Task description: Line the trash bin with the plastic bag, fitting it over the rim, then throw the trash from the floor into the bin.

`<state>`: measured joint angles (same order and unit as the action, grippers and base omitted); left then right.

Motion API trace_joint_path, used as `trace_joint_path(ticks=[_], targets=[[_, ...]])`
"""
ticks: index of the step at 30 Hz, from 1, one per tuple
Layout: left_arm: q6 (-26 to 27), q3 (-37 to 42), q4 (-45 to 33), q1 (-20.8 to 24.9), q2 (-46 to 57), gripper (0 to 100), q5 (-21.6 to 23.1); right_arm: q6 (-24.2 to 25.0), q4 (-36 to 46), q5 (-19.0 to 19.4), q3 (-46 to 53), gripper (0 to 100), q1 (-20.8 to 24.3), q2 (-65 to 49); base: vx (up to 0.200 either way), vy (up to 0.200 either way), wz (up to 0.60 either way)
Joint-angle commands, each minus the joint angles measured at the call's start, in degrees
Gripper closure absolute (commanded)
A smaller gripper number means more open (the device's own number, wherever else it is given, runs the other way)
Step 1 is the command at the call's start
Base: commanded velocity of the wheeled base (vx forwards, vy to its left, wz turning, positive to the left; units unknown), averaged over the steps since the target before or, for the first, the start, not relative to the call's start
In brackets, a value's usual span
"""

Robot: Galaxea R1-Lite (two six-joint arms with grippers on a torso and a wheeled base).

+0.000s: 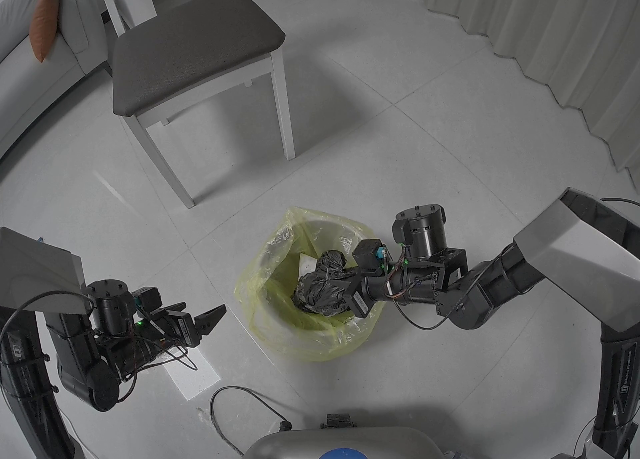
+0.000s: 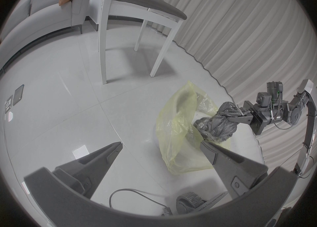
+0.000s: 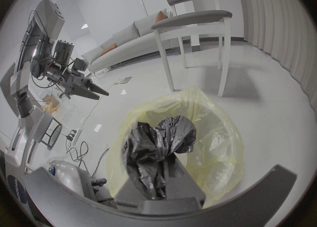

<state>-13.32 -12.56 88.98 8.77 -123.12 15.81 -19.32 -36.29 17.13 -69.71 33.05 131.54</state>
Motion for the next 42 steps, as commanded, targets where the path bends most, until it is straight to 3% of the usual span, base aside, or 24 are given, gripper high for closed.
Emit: trace_joint_path(ticks=[1, 21, 36, 37, 42], targets=[[-0.04, 0.08, 1.02, -0.15, -0.1, 0, 0.01, -0.01, 0.08, 0.01, -2.54, 100, -0.27, 1.79, 0.0, 0.0, 0.0], [-0.04, 0.34, 1.02, -0.24, -1.24, 0, -0.08, -3.88, -0.8, 0.01, -10.45, 100, -1.32, 7.24, 0.0, 0.0, 0.0], [-0.04, 0.34, 1.02, 0.2, -1.24, 0, 0.01, -4.5, -0.36, 0.01, -8.6, 100, -0.97, 8.74, 0.0, 0.0, 0.0], [-0.04, 0.34, 1.02, 0.2, -1.24, 0, 0.01, -4.5, -0.36, 0.01, -8.6, 0, -0.97, 8.74, 0.0, 0.0, 0.0], [-0.12, 0.34, 1.02, 0.02, -1.15, 0, 0.01, -4.32, -0.71, 0.01, -8.25, 0, -0.97, 7.86, 0.0, 0.0, 0.0]])
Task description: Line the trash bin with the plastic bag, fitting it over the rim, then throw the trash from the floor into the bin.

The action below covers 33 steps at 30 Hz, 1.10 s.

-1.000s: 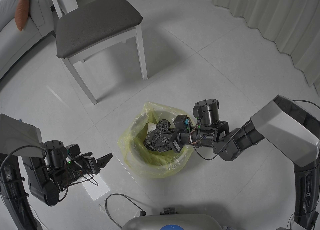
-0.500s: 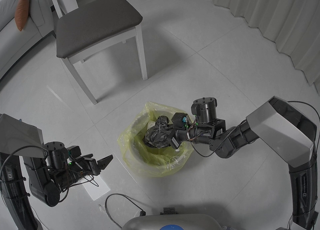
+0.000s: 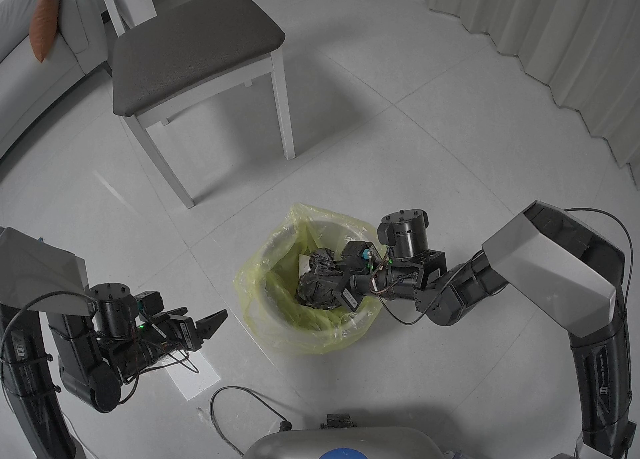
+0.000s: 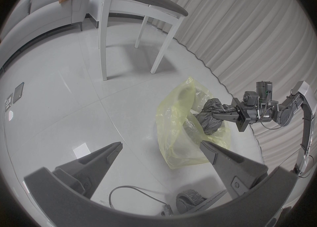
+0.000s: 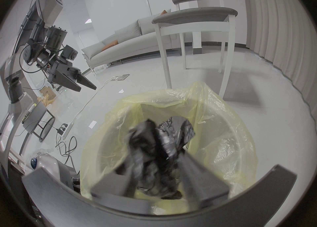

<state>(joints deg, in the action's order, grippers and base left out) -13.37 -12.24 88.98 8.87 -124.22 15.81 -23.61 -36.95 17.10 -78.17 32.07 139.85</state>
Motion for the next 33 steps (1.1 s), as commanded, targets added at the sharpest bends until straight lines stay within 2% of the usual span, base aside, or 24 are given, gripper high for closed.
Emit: trace_joint_path(ticks=[1, 17, 25, 29, 33], targets=[[-0.07, 0.02, 1.02, -0.09, -0.06, 0, 0.01, -0.03, -0.05, 0.04, 0.21, 0, 0.01, -0.46, 0.0, 0.0, 0.0], [-0.07, 0.2, 1.02, -0.26, -0.14, 0, 0.01, 0.15, 0.04, -0.05, 1.26, 0, -0.96, -2.83, 0.0, 0.0, 0.0], [-1.57, 0.2, 1.02, -0.35, 0.21, 0, 0.01, 0.15, -0.14, -0.14, 4.78, 0, -4.65, -8.63, 0.0, 0.0, 0.0], [-2.36, -0.86, 1.02, -1.76, 6.1, 0, 0.1, 0.5, -1.37, -1.28, 10.67, 0, -7.73, -16.45, 0.0, 0.0, 0.0], [-1.66, -1.03, 1.02, -3.34, 13.04, 0, 0.01, 1.55, -3.04, -4.71, 15.68, 0, -9.84, -23.22, 0.0, 0.0, 0.0]])
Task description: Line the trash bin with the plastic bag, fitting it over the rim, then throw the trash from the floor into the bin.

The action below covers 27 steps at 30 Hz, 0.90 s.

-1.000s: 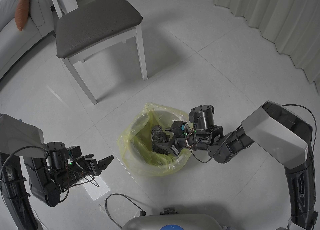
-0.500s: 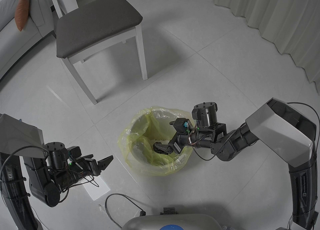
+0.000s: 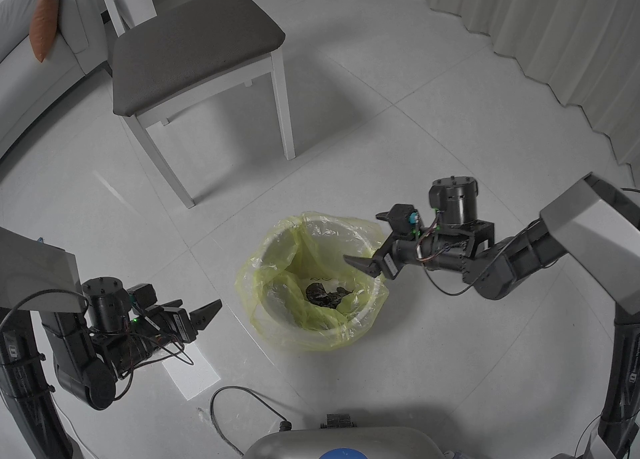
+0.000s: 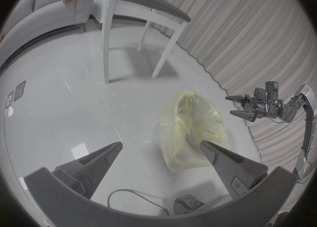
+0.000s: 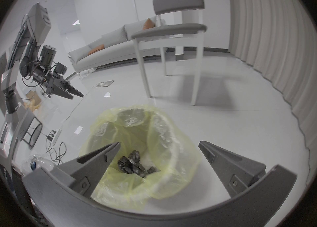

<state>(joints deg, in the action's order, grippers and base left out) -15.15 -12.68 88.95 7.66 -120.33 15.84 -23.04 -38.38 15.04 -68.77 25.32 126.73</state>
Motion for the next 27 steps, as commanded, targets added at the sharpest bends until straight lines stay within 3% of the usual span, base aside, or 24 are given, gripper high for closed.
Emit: trace_joint_path(ticks=[1, 2, 7, 11, 13, 17, 22, 25, 26, 27], targets=[[0.12, -0.59, 1.05, -2.12, 9.15, 0, -0.02, 0.98, -1.61, -2.65, 6.28, 0, -3.08, -10.1, 0.0, 0.0, 0.0], [0.65, -1.12, 1.05, -4.23, 15.22, 0, 0.69, 3.0, -3.2, -3.35, 10.85, 0, -4.23, -15.73, 0.0, 0.0, 0.0], [6.36, -1.65, -0.71, -8.97, 24.53, 0, 0.95, 6.34, -3.72, -5.29, 20.34, 0, -6.69, -31.11, 0.0, 0.0, 0.0], [10.49, 0.29, -10.82, -12.67, 37.19, 0, 3.41, 7.48, -2.49, -12.23, 28.34, 0, -10.29, -46.4, 0.0, 0.0, 0.0], [10.58, 0.9, -15.92, -13.28, 43.08, 0, 4.82, 8.71, -2.32, -12.67, 31.41, 0, -11.52, -51.5, 0.0, 0.0, 0.0], [10.58, 0.73, -36.48, -13.1, 61.45, 0, 5.43, 11.53, 0.67, -12.32, 40.82, 0, -13.37, -68.11, 0.0, 0.0, 0.0], [9.97, -4.02, -64.61, -12.84, 83.77, 0, 5.61, 12.32, 13.68, -11.97, 46.18, 0, -17.59, -88.41, 0.0, 0.0, 0.0], [9.62, -6.66, -79.11, -11.52, 94.85, 0, 5.79, 14.87, 20.97, -7.66, 49.34, 0, -22.51, -100.37, 0.0, 0.0, 0.0], [9.62, -6.66, -79.11, -11.52, 94.85, 0, 5.79, 14.87, 20.97, -7.66, 49.34, 0, -22.51, -100.37, 0.0, 0.0, 0.0], [9.09, -7.27, -85.88, -10.03, 101.09, 0, 5.7, 16.54, 27.92, -3.35, 49.61, 0, -26.55, -108.01, 0.0, 0.0, 0.0]])
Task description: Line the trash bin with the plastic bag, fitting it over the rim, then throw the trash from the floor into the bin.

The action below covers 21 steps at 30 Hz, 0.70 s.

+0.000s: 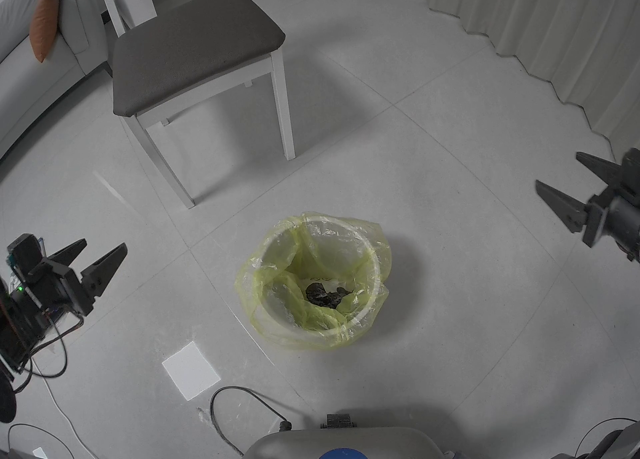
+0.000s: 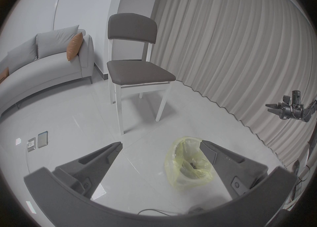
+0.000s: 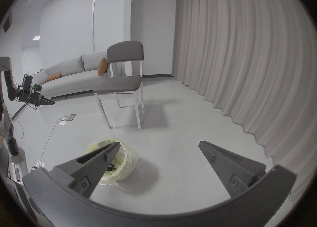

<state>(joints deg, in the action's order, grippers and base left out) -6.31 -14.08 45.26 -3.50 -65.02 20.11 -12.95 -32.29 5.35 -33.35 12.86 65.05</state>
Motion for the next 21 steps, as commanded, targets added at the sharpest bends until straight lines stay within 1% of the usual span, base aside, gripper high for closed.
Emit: trace_joint_path(ticks=[1, 2, 4, 5, 6, 7, 8, 9, 11, 12, 13, 15, 17, 19, 20, 21], targets=[[0.25, -5.87, -42.19, 1.13, 45.78, 0, 1.42, 6.44, 21.83, 6.34, 14.19, 0, -14.09, -46.33, 0.0, 0.0, 0.0], [0.07, -6.05, -46.76, 2.62, 51.84, 0, 1.51, 7.85, 30.1, 9.68, 13.14, 0, -16.03, -52.66, 0.0, 0.0, 0.0], [0.07, -5.87, -50.71, 4.03, 56.85, 0, 1.51, 8.82, 39.24, 11.35, 10.77, 0, -15.23, -58.55, 0.0, 0.0, 0.0], [0.07, -5.78, -53.61, 4.64, 60.28, 0, 1.51, 9.34, 43.89, 11.44, 9.97, 0, -13.83, -61.62, 0.0, 0.0, 0.0], [0.07, -5.78, -53.61, 4.64, 60.28, 0, 1.51, 9.34, 43.89, 11.44, 9.97, 0, -13.83, -61.62, 0.0, 0.0, 0.0], [0.07, -5.96, -58.01, 4.2, 63.79, 0, 0.72, 10.22, 48.2, 11.35, 10.06, 0, -11.89, -63.91, 0.0, 0.0, 0.0], [0.25, -5.96, -60.21, 3.5, 65.02, 0, 0.98, 11.45, 48.73, 11.52, 10.06, 0, -12.25, -64.08, 0.0, 0.0, 0.0], [0.51, -6.13, -62.14, 3.32, 65.02, 0, -0.08, 13.91, 48.73, 11.61, 10.59, 0, -12.51, -64.35, 0.0, 0.0, 0.0], [0.69, -6.22, -62.93, 3.41, 65.02, 0, -2.71, 15.93, 48.29, 11.61, 12.26, 0, -12.69, -64.61, 0.0, 0.0, 0.0], [0.69, -6.22, -62.93, 3.41, 65.02, 0, -2.71, 15.93, 48.29, 11.61, 12.26, 0, -12.69, -64.61, 0.0, 0.0, 0.0], [0.87, -5.52, -62.84, 3.41, 65.02, 0, -5.17, 15.32, 46.79, 11.52, 15.69, 0, -12.77, -64.61, 0.0, 0.0, 0.0], [1.22, -3.94, -62.84, 3.41, 65.02, 0, -5.88, 14.79, 42.58, 11.0, 20.35, 0, -12.86, -64.61, 0.0, 0.0, 0.0], [2.1, -1.12, -62.14, 3.41, 65.02, 0, -6.67, 14.09, 33.52, 8.89, 27.03, 0, -12.86, -64.61, 0.0, 0.0, 0.0], [3.68, 2.21, -60.03, 3.41, 65.02, 0, -7.72, 13.03, 25.0, 7.48, 33.35, 0, -12.86, -64.61, 0.0, 0.0, 0.0], [5.08, 5.99, -55.99, 3.41, 65.02, 0, -8.34, 12.86, 23.94, 5.81, 33.35, 0, -12.95, -64.61, 0.0, 0.0, 0.0], [7.19, 10.74, -50.36, 3.41, 65.02, 0, -8.69, 12.59, 26.67, 3.7, 33.27, 0, -12.95, -64.61, 0.0, 0.0, 0.0]])
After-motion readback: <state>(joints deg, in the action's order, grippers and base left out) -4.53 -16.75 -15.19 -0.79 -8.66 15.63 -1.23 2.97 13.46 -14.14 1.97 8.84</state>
